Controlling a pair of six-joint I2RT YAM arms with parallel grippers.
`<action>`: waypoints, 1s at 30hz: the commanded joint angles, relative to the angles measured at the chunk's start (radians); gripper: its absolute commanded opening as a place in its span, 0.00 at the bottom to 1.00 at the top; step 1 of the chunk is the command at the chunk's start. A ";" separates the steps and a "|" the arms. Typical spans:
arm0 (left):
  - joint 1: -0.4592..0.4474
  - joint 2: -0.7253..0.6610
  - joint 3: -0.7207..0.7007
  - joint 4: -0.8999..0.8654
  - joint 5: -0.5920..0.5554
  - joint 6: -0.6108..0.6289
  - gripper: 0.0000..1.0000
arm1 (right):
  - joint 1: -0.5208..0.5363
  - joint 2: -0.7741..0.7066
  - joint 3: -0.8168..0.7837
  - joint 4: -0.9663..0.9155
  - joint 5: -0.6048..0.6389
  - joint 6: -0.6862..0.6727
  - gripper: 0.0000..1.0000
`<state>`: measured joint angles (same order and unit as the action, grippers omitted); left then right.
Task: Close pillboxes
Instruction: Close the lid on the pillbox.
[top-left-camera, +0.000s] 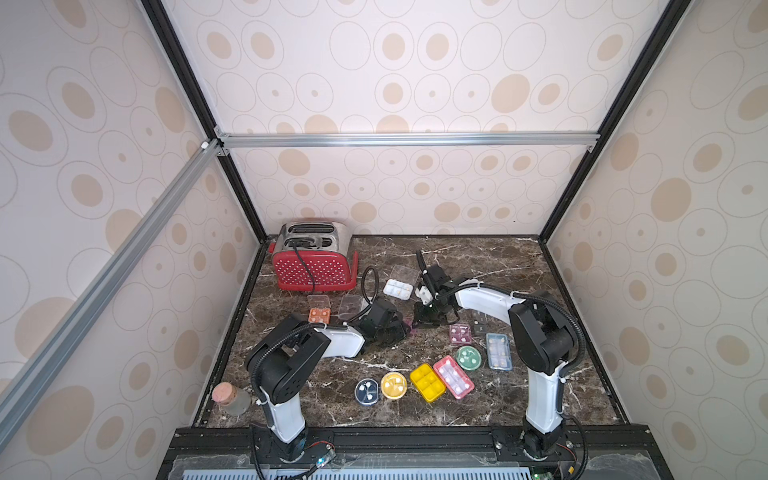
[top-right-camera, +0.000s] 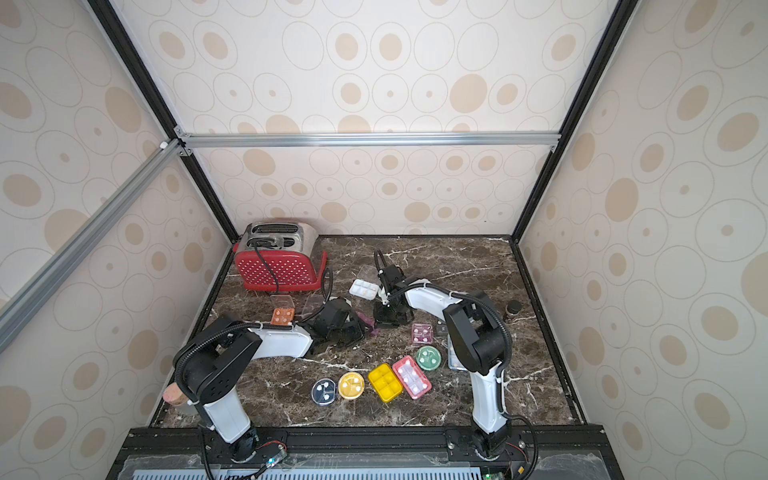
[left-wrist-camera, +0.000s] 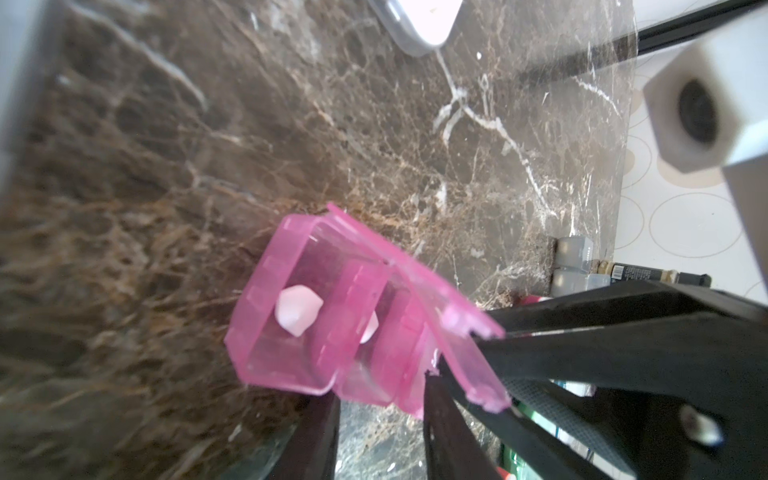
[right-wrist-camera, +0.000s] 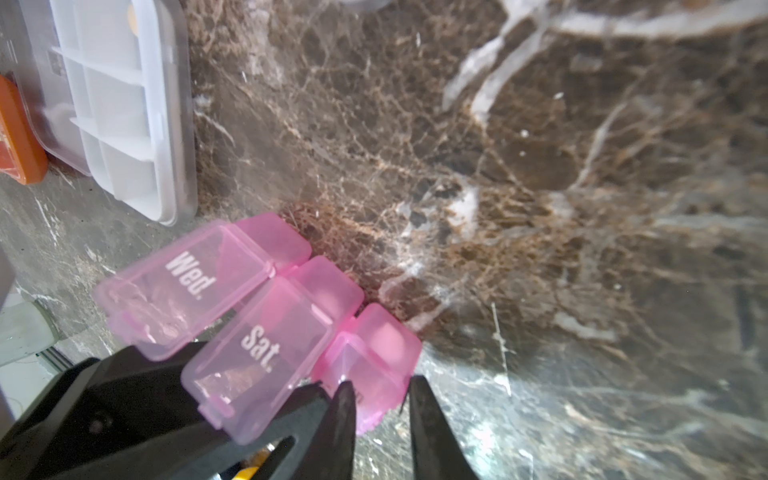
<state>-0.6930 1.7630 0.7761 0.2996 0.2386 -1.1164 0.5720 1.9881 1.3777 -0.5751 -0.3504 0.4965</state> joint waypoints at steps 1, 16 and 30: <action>-0.009 -0.057 0.035 -0.117 -0.014 0.058 0.41 | 0.022 -0.029 0.024 -0.091 0.035 -0.015 0.28; -0.002 -0.209 -0.008 -0.179 -0.018 0.092 0.48 | -0.007 0.026 0.172 -0.221 -0.010 -0.163 0.39; 0.006 -0.173 -0.060 -0.050 0.021 0.002 0.50 | -0.006 0.021 0.067 -0.152 -0.067 -0.143 0.33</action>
<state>-0.6899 1.5707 0.7242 0.1875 0.2466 -1.0779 0.5648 2.0251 1.4708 -0.7372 -0.3973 0.3511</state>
